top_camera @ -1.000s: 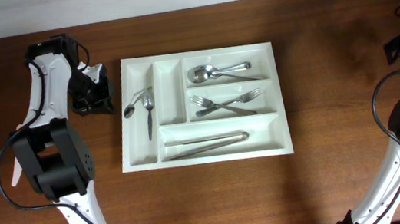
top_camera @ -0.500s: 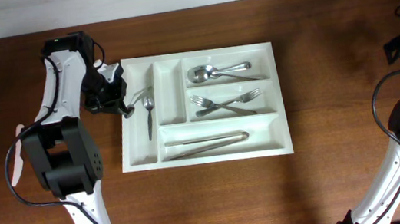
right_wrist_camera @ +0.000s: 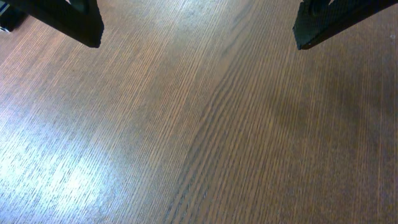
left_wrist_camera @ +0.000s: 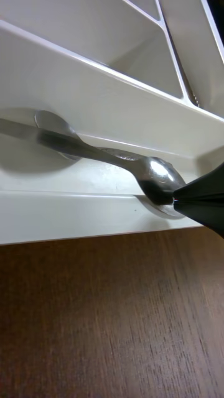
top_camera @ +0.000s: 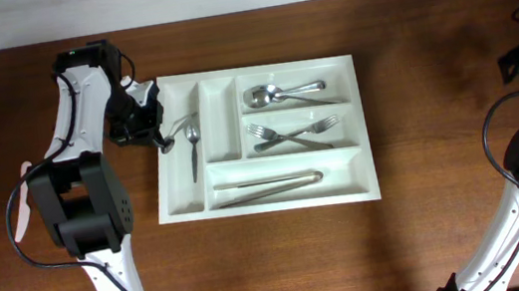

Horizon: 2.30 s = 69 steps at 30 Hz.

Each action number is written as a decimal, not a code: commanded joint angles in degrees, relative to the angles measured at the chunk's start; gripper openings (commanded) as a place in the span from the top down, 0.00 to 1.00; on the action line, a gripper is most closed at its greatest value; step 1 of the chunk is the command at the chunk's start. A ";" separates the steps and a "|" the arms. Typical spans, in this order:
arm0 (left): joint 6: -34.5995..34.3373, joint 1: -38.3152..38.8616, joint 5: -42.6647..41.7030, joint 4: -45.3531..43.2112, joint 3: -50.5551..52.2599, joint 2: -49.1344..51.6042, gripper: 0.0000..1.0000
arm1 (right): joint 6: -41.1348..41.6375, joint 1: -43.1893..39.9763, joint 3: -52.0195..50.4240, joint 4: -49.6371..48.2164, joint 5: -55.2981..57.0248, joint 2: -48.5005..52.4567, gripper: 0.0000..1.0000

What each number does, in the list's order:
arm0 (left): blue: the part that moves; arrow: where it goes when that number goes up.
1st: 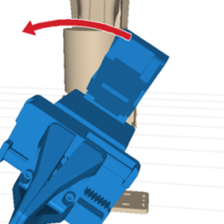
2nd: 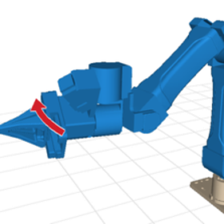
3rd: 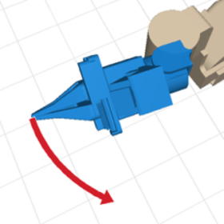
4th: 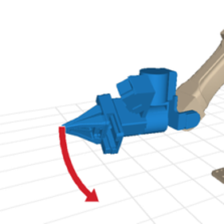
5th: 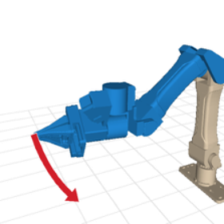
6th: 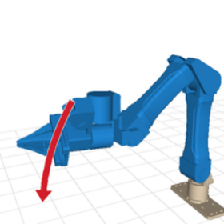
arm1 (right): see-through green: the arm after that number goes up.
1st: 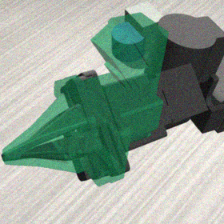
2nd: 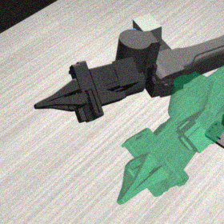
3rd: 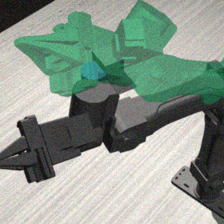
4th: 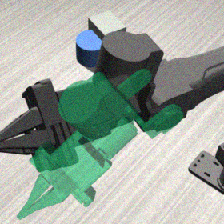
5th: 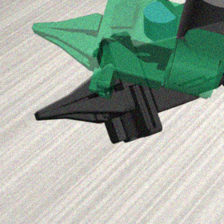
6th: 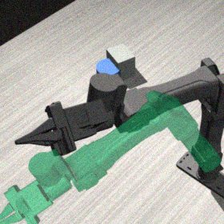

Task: Pack container
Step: 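Press the spoon down into the compartment with the left gripper, then open the left gripper and withdraw it left toward the knife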

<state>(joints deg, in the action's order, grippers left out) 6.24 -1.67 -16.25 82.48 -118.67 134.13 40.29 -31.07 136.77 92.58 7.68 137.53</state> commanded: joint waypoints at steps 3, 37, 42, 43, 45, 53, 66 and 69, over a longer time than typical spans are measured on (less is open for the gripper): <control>0.94 -0.35 -0.22 -0.39 0.57 -1.55 0.98 | -0.02 0.24 0.39 0.00 0.52 -2.43 0.01; 0.94 -0.31 -1.57 -1.70 2.82 0.17 0.98 | -0.02 0.24 0.39 -0.02 0.52 -2.43 0.01; 0.66 -0.92 -1.55 -2.73 -0.15 0.15 0.98 | -0.02 0.24 0.39 0.00 0.52 -2.43 0.01; 0.48 -1.18 -1.55 -2.67 -1.44 0.15 0.93 | -0.02 0.24 0.39 0.00 0.52 -2.43 0.01; -0.22 -1.84 -1.51 -2.08 -4.98 0.15 0.81 | -0.02 0.24 0.39 -0.02 0.52 -2.43 0.01; -1.16 -6.78 -0.52 3.28 -19.67 0.15 0.01 | -0.02 0.24 0.39 0.00 0.55 -2.43 0.01; -0.28 -22.75 13.09 14.23 -20.35 0.17 0.01 | -0.02 0.24 0.39 0.00 0.52 -2.43 0.01; 1.66 -27.19 12.98 14.25 -19.93 0.17 0.01 | -0.02 0.24 0.39 0.00 0.55 -2.43 0.01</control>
<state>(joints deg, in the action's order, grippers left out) 5.32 -26.15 -4.51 96.51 -138.91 134.47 40.27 -31.07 136.77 92.60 7.68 137.53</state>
